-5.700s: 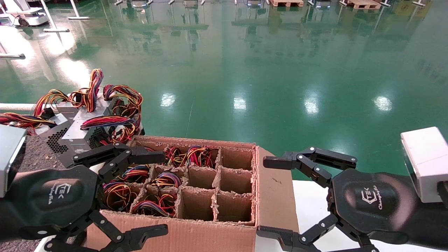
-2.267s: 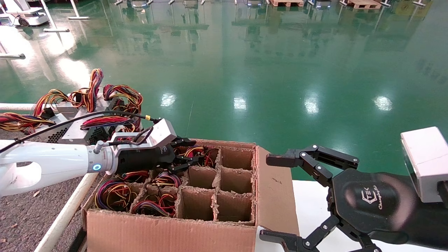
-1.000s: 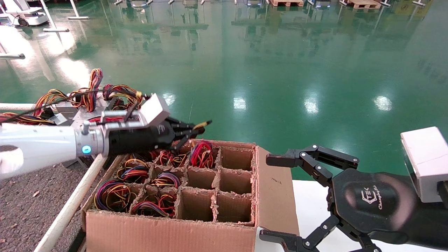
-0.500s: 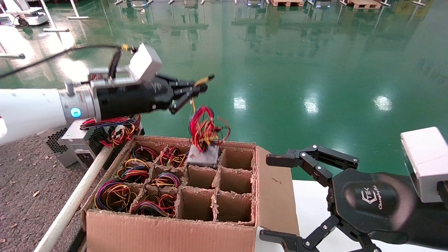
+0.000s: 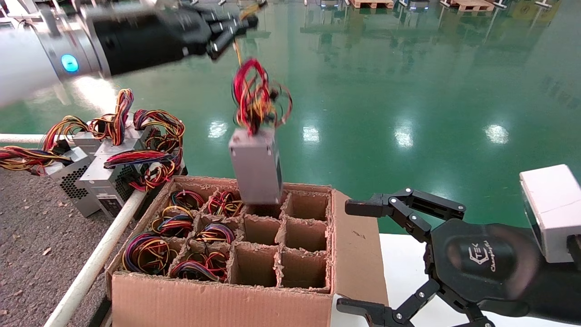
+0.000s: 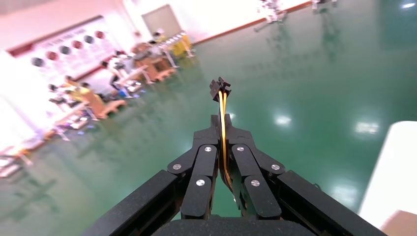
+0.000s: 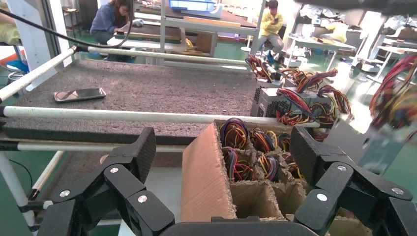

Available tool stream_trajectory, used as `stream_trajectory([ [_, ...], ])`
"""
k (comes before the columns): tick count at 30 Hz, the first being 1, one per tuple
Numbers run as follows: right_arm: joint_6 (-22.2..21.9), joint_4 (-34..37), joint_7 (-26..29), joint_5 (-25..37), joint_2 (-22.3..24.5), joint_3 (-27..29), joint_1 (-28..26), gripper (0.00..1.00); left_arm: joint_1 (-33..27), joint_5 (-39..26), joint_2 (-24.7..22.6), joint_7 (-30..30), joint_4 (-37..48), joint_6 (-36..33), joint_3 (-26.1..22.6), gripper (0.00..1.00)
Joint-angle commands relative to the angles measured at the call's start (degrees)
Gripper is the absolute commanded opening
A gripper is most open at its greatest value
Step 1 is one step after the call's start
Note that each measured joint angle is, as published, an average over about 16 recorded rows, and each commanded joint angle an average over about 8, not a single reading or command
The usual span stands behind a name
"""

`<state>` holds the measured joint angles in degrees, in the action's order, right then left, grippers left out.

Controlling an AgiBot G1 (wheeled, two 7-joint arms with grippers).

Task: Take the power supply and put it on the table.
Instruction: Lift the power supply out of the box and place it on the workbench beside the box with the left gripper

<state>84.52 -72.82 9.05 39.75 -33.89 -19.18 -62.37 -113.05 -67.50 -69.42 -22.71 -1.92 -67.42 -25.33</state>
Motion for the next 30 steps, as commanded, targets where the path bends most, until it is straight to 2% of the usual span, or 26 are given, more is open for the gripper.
stream_trajectory([
  [1, 0.0, 0.0, 0.0, 0.0, 0.0, 0.0, 0.0, 1.0, -1.3, -0.1, -0.1, 0.0, 0.0, 1.4, -0.1, 0.0],
  [10, 0.0, 0.0, 0.0, 0.0, 0.0, 0.0, 0.0, 1.0, -7.9, -1.3, 1.4, -1.4, 0.3, 10.7, -0.7, 0.0],
  [20, 0.0, 0.0, 0.0, 0.0, 0.0, 0.0, 0.0, 1.0, -13.4, -4.6, 5.2, -3.7, 1.6, 21.2, -2.9, 0.0],
  [30, 0.0, 0.0, 0.0, 0.0, 0.0, 0.0, 0.0, 1.0, -15.9, -8.0, 10.7, -5.9, 2.1, 25.8, -5.2, 0.0],
])
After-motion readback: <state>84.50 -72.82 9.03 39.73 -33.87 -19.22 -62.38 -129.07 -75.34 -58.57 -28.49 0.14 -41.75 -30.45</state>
